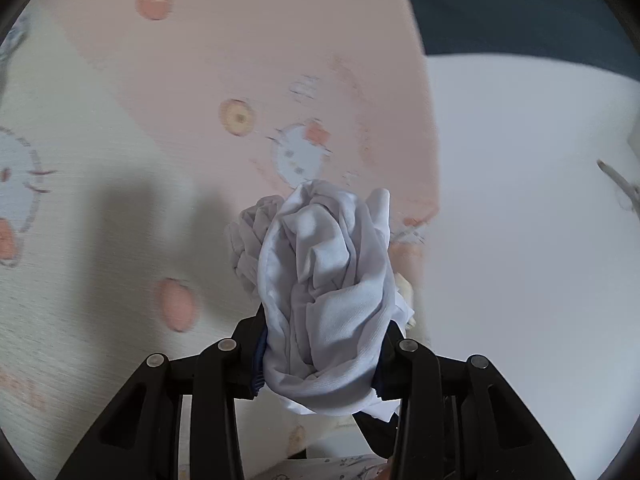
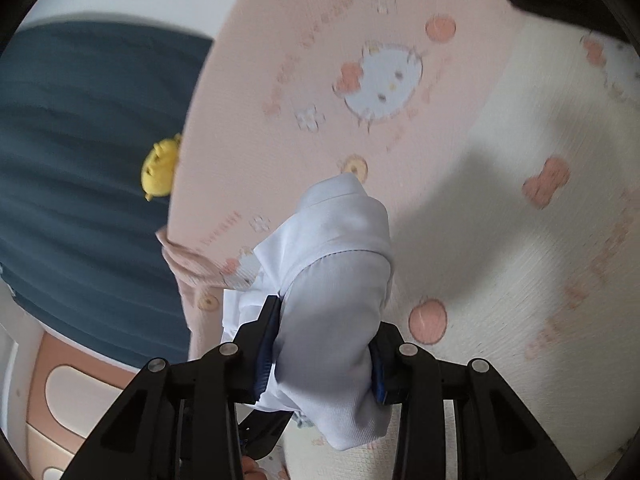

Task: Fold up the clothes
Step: 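Lift the rolled white shirt with both grippers and carry it to the clothing stack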

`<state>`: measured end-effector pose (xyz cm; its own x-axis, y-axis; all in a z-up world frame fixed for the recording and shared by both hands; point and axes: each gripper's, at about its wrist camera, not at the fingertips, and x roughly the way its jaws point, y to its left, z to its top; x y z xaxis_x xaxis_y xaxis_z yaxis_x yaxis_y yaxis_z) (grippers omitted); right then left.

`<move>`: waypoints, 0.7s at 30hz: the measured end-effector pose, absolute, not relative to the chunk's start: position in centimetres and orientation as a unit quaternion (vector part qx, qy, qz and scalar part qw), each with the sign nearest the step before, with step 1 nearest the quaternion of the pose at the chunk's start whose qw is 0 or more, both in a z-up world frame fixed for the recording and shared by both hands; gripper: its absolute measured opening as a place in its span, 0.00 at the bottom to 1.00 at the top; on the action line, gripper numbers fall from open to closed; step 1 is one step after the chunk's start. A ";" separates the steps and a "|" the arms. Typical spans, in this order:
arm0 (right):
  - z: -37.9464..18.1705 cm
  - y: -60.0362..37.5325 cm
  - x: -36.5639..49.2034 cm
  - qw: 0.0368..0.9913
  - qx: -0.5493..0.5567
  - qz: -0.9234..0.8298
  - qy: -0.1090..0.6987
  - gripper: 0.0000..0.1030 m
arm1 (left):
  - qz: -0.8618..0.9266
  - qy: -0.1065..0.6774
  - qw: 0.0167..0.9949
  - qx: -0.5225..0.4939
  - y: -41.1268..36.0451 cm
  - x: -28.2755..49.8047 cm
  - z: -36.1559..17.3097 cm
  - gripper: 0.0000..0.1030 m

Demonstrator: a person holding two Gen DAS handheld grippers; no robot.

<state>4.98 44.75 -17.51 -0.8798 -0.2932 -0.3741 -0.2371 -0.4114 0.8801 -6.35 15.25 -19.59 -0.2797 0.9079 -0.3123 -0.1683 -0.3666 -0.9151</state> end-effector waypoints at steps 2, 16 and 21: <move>-15.8 45.7 6.4 0.012 0.231 -0.815 -0.532 0.36 | 0.685 -0.400 0.406 -0.453 16.9 -6.1 -18.2 0.34; -6.0 52.4 17.7 -0.039 0.120 -0.866 -0.484 0.38 | 0.667 -0.329 0.523 -0.416 30.4 0.2 -7.9 0.34; -4.1 54.8 20.8 -0.063 0.088 -0.871 -0.480 0.39 | 0.655 -0.311 0.552 -0.412 34.0 1.7 -5.7 0.34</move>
<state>20.84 54.77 -4.08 -0.9766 0.0244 -0.2135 -0.1936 -0.5313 0.8247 1.74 34.03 -5.70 -0.0503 0.9791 -0.1971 -0.4664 -0.1975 -0.8622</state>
